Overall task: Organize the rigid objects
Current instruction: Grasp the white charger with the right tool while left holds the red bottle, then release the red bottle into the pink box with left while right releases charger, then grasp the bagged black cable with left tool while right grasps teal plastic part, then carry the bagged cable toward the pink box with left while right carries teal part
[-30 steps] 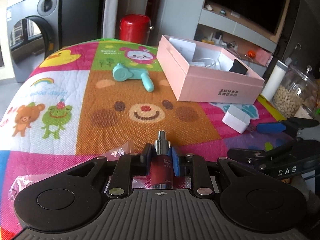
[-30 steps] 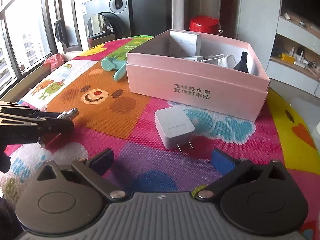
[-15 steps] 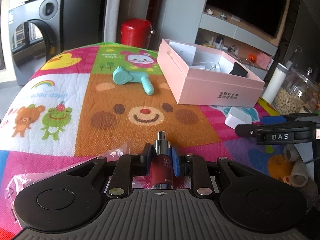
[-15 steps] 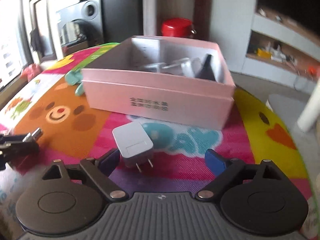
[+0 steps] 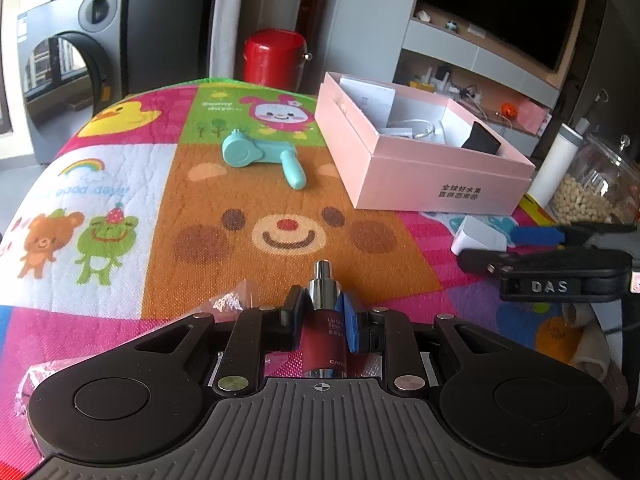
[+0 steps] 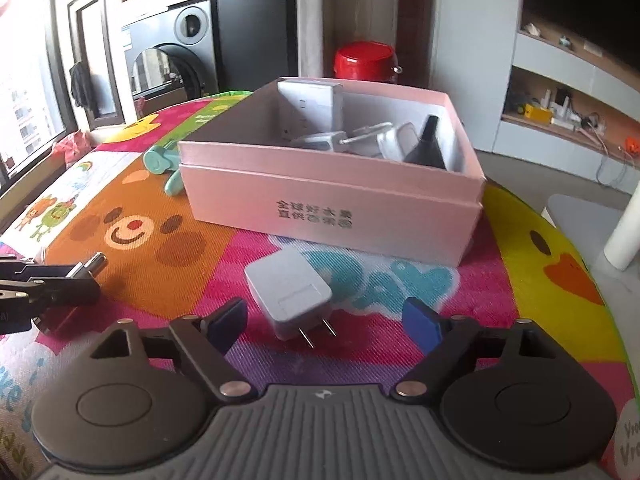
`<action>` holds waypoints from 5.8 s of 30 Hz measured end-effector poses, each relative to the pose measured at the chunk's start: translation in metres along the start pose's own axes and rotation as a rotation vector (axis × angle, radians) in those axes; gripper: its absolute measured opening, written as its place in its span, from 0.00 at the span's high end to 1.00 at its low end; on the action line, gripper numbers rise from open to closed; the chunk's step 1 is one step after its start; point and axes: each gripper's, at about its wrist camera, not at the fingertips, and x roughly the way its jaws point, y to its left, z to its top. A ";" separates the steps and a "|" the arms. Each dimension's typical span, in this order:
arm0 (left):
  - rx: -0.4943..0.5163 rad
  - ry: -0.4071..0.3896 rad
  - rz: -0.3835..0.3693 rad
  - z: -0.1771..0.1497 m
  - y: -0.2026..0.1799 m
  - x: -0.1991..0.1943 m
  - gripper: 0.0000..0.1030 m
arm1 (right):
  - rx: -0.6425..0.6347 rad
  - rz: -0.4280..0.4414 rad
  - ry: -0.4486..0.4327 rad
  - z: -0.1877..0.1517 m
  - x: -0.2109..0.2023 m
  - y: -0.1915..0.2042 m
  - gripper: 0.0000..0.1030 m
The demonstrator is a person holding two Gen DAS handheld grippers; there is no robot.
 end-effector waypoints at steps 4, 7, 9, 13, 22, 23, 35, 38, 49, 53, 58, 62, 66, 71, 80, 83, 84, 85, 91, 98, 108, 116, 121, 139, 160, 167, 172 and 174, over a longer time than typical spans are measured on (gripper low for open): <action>0.009 0.000 0.008 -0.002 -0.002 -0.001 0.76 | -0.053 0.017 -0.010 0.009 0.007 0.011 0.44; 0.014 0.000 0.012 -0.002 -0.002 -0.002 0.76 | -0.087 0.060 -0.006 0.013 0.001 0.021 0.66; 0.017 0.000 0.014 -0.002 -0.002 -0.002 0.76 | -0.114 0.078 -0.013 0.012 -0.008 0.027 0.69; 0.020 0.000 0.016 -0.003 -0.003 -0.003 0.76 | -0.135 0.089 -0.020 0.007 -0.027 0.030 0.69; 0.047 0.009 -0.039 -0.010 -0.010 -0.013 0.76 | -0.120 0.090 -0.021 -0.004 -0.056 0.022 0.69; 0.055 0.011 -0.050 -0.012 -0.012 -0.014 0.76 | -0.114 0.086 -0.020 -0.005 -0.058 0.020 0.69; 0.143 -0.042 -0.149 -0.017 -0.034 -0.035 0.77 | -0.111 0.064 -0.017 -0.012 -0.078 0.014 0.69; 0.124 -0.069 -0.193 0.001 -0.032 -0.041 0.77 | -0.075 0.087 -0.034 -0.006 -0.088 0.004 0.69; 0.050 -0.251 -0.335 0.169 -0.042 -0.028 0.76 | 0.002 0.058 -0.273 0.104 -0.109 -0.026 0.69; 0.017 -0.177 -0.254 0.209 -0.054 0.023 0.77 | 0.023 0.010 -0.357 0.155 -0.094 -0.043 0.58; 0.006 -0.016 -0.360 0.185 -0.046 0.079 0.77 | 0.069 -0.045 -0.278 0.143 -0.061 -0.054 0.45; -0.090 0.001 -0.381 0.161 -0.009 0.074 0.77 | 0.033 -0.079 -0.162 0.100 -0.039 -0.049 0.45; -0.082 -0.051 -0.286 0.141 0.036 0.029 0.77 | 0.008 -0.060 -0.073 0.063 -0.030 -0.042 0.45; -0.055 -0.004 -0.184 0.093 0.091 -0.024 0.77 | 0.019 -0.005 -0.007 0.034 -0.029 -0.032 0.45; 0.176 0.147 -0.018 0.008 0.088 -0.050 0.62 | -0.017 0.104 0.049 0.029 -0.018 0.005 0.44; 0.179 0.126 0.020 0.008 0.078 -0.039 0.61 | -0.074 0.133 0.046 0.034 -0.019 0.027 0.44; 0.168 0.114 0.029 0.009 0.076 -0.034 0.63 | -0.099 0.137 0.040 0.036 -0.021 0.036 0.44; 0.151 0.100 0.035 0.009 0.074 -0.030 0.66 | -0.121 0.140 0.034 0.039 -0.022 0.044 0.44; 0.042 -0.010 0.099 0.014 0.072 -0.008 0.73 | -0.240 0.152 -0.017 0.069 -0.018 0.095 0.44; 0.109 -0.089 0.155 0.003 0.057 -0.003 0.72 | -0.333 0.133 -0.020 0.126 0.026 0.152 0.44; 0.061 -0.099 0.119 0.002 0.065 -0.004 0.73 | -0.370 0.023 0.144 0.161 0.125 0.184 0.72; 0.059 -0.098 0.118 0.003 0.068 -0.005 0.73 | -0.476 0.103 0.122 0.106 0.067 0.177 0.75; 0.063 -0.095 0.131 0.003 0.065 -0.003 0.72 | -0.500 0.154 0.109 0.066 0.017 0.152 0.75; 0.105 -0.039 -0.020 -0.008 0.006 -0.004 0.69 | -0.342 -0.145 -0.026 -0.015 -0.042 0.041 0.42; 0.072 -0.016 -0.015 -0.005 0.007 -0.005 0.70 | -0.147 0.156 -0.004 0.016 -0.011 0.045 0.32; 0.086 -0.041 -0.002 -0.009 0.007 -0.006 0.73 | -0.109 0.131 -0.065 0.008 -0.059 0.025 0.32; 0.110 -0.063 -0.002 -0.014 0.005 -0.010 0.77 | -0.081 0.089 -0.061 -0.003 -0.072 0.012 0.32; 0.121 -0.056 -0.009 -0.015 0.003 -0.011 0.78 | -0.071 0.077 -0.035 -0.009 -0.071 0.008 0.32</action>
